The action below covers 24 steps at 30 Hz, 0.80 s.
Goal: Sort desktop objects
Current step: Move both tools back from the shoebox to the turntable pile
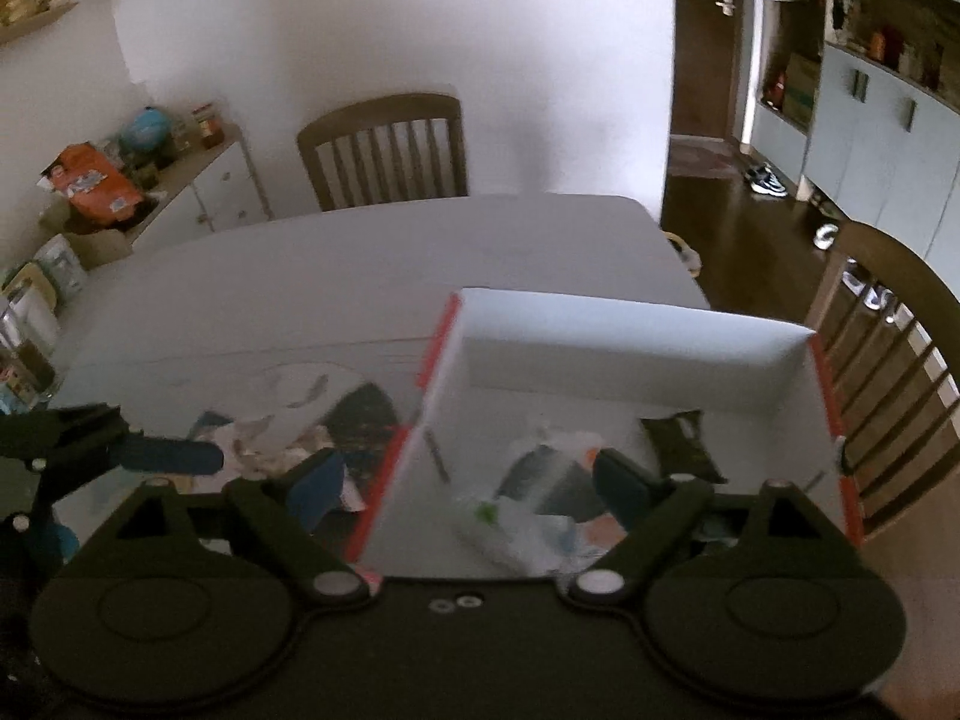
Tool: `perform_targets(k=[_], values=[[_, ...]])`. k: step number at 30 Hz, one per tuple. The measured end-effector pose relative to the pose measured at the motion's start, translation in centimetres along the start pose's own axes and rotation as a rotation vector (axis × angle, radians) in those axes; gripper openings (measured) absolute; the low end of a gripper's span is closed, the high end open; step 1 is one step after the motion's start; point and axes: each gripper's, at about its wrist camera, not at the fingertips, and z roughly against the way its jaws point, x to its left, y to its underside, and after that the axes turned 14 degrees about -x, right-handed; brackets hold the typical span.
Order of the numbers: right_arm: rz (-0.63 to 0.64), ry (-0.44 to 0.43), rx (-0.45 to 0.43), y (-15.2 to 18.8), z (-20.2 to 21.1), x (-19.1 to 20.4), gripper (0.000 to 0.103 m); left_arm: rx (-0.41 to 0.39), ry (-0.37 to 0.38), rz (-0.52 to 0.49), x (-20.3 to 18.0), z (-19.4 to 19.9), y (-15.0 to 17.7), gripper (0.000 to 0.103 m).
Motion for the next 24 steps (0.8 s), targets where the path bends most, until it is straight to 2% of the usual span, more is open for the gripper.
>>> perform_targets(k=[8, 24], values=[[0.013, -0.035, 0.010, 0.4, -1.1, 4.4, 0.091, -0.026, -0.041, 0.004, 3.3, 3.2, 1.0, 0.103], [0.158, -0.120, 0.058, 1.6, -4.6, 11.4, 0.090, -0.032, -0.168, 0.008, 9.9, 7.1, 4.1, 0.103]])
